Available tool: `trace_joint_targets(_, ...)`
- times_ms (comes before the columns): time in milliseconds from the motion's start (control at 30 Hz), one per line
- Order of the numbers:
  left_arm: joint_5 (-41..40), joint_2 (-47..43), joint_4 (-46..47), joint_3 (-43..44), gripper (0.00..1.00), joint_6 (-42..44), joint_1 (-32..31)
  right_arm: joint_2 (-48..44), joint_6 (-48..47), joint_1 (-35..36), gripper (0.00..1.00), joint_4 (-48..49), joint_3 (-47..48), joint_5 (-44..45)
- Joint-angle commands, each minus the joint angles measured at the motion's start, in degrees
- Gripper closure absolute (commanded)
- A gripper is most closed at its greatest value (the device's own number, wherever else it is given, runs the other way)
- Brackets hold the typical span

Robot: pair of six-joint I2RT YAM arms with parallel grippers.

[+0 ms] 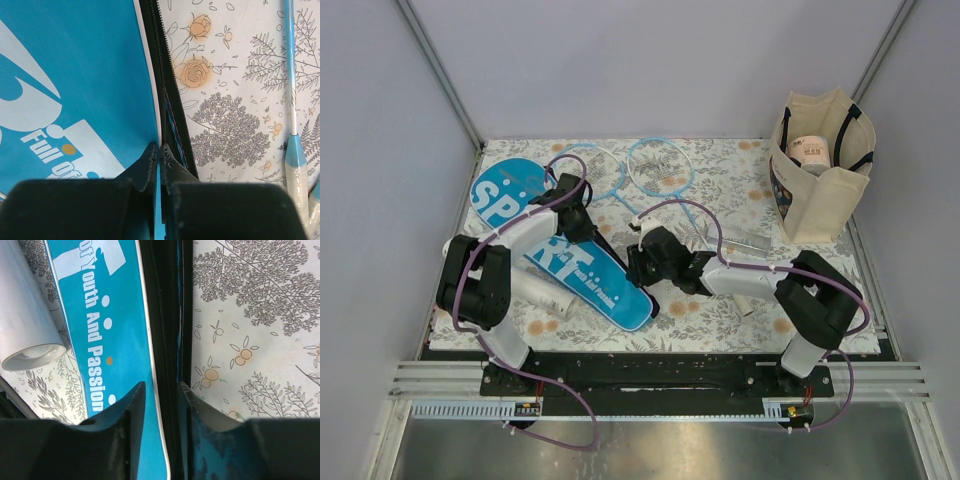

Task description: Pack up the badminton gear

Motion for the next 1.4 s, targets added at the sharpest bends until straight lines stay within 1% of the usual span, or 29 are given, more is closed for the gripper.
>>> trace_joint_targets(0, 0.6, -4.3, 0.9, 1.3, 1.0, 3.4, -0.1, -5.5, -1.4, -1.1, 0.55, -2.6, 1.7, 2.8)
trace_joint_targets(67, 1.3, -5.5, 2.0, 0.1, 1.0, 4.8, -0.1, -6.5, -1.8, -3.3, 0.52, -4.7, 2.6, 2.7)
trace_joint_targets(133, 2.7, -7.0, 3.3, -1.4, 1.0, 6.2, -0.1, -7.0, -2.2, -6.4, 0.5, -5.3, 3.0, 1.4)
trace_joint_targets(167, 2.9, -8.1, 4.0, -2.0, 1.0, 6.9, -0.1, -7.1, -2.8, -7.7, 0.5, -7.6, 3.2, 1.1)
trace_joint_targets(267, 3.0, -11.3, 5.8, -4.3, 1.0, 9.0, -0.2, -6.4, -5.1, -10.8, 0.47, -9.1, 4.2, 0.5)
trace_joint_targets(333, 3.0, -13.0, 6.5, -5.6, 1.0, 10.6, -0.2, -5.5, -6.9, -11.8, 0.44, -9.4, 5.0, -2.7)
trace_joint_targets(400, 6.2, -14.4, 7.9, -7.0, 1.0, 12.5, -0.2, -4.6, -8.1, -12.8, 0.38, -10.3, 6.0, -3.0)
trace_joint_targets(500, 9.9, -14.6, 9.2, -7.9, 1.0, 13.9, -0.2, -3.3, -8.4, -14.9, 0.34, -10.5, 7.2, -6.3)
trace_joint_targets(600, 12.4, -14.0, 9.7, -8.0, 1.0, 15.1, -0.2, -2.2, -8.6, -15.4, 0.35, -10.0, 8.5, -11.8)
trace_joint_targets(667, 12.8, -14.3, 10.2, -8.2, 1.0, 15.2, -0.3, -1.9, -6.8, -15.5, 0.37, -8.9, 8.9, -16.8)
trace_joint_targets(767, 12.5, -15.3, 11.9, -9.1, 1.0, 14.7, -0.2, -1.6, -1.2, -15.5, 0.37, -1.1, 7.0, -24.9)
trace_joint_targets(900, 13.2, -16.1, 12.5, -9.5, 1.0, 14.0, -0.2, 2.0, 4.5, -15.2, 0.38, 6.0, 6.4, -30.6)
trace_joint_targets(1067, 13.1, -17.4, 12.7, -10.9, 1.0, 12.3, -0.2, 6.4, 9.8, -13.6, 0.39, 11.8, 6.9, -35.2)
trace_joint_targets(1300, 14.9, -18.6, 13.4, -11.8, 1.0, 10.3, -0.2, 11.1, 11.4, -10.8, 0.38, 13.5, 9.2, -35.3)
trace_joint_targets(1333, 14.9, -18.9, 13.4, -11.8, 1.0, 10.3, -0.2, 12.0, 12.1, -10.8, 0.4, 14.1, 9.5, -35.7)
trace_joint_targets(1367, 14.6, -19.1, 13.4, -12.0, 1.0, 10.3, -0.2, 13.0, 13.4, -10.7, 0.45, 15.2, 9.6, -36.3)
